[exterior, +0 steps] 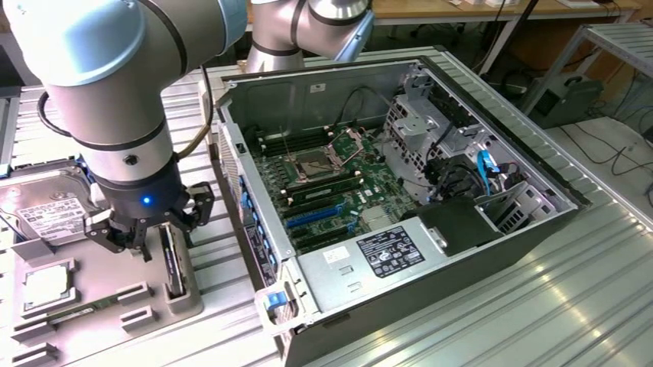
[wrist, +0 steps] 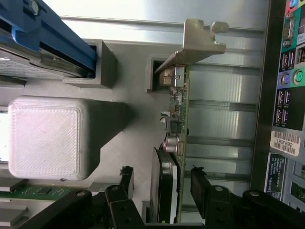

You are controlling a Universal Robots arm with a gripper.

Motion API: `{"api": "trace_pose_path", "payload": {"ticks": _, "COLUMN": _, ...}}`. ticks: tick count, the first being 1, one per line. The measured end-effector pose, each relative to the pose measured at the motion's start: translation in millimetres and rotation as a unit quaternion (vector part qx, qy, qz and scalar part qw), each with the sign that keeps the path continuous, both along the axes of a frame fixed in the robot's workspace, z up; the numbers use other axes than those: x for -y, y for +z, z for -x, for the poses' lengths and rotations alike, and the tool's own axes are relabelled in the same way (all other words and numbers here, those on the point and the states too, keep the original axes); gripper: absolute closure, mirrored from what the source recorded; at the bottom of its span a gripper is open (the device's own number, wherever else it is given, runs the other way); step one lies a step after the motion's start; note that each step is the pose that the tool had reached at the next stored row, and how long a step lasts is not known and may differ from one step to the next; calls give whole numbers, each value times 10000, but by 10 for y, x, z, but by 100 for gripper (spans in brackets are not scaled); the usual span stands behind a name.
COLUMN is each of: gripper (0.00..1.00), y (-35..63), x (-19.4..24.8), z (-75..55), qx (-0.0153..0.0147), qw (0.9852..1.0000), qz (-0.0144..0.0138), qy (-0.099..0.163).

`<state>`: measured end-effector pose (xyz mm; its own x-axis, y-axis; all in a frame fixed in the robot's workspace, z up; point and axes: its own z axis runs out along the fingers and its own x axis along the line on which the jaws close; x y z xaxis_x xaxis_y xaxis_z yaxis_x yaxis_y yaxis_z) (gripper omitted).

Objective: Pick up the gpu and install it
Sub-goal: 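Pick up the gpu and move the gpu toward the slot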

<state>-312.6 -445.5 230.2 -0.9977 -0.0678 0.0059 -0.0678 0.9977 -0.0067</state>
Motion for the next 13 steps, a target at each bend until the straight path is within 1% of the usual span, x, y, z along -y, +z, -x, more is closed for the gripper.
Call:
{"api": "trace_pose_path", "payload": {"ticks": 1, "gripper": 41, "y": 0, "x": 0, "z": 0, "qx": 0, "qw": 10000, "qz": 0, "qy": 0}}
{"api": "trace_pose_path", "payload": {"ticks": 2, "gripper": 48, "y": 0, "x": 0, "z": 0, "qx": 0, "qw": 10000, "qz": 0, "qy": 0}}
{"api": "trace_pose_path", "payload": {"ticks": 3, "gripper": 48, "y": 0, "x": 0, "z": 0, "qx": 0, "qw": 10000, "qz": 0, "qy": 0}}
{"api": "trace_pose_path", "payload": {"ticks": 4, "gripper": 55, "y": 0, "x": 0, "z": 0, "qx": 0, "qw": 10000, "qz": 0, "qy": 0}}
{"api": "trace_pose_path", "payload": {"ticks": 5, "gripper": 55, "y": 0, "x": 0, "z": 0, "qx": 0, "qw": 10000, "qz": 0, "qy": 0}}
{"api": "trace_pose_path", "payload": {"ticks": 6, "gripper": 61, "y": 0, "x": 0, "z": 0, "qx": 0, "qw": 10000, "qz": 0, "qy": 0}}
{"api": "trace_pose_path", "payload": {"ticks": 13, "gripper": 61, "y": -1, "x": 0, "z": 1, "qx": 0, "qw": 10000, "qz": 0, "qy": 0}}
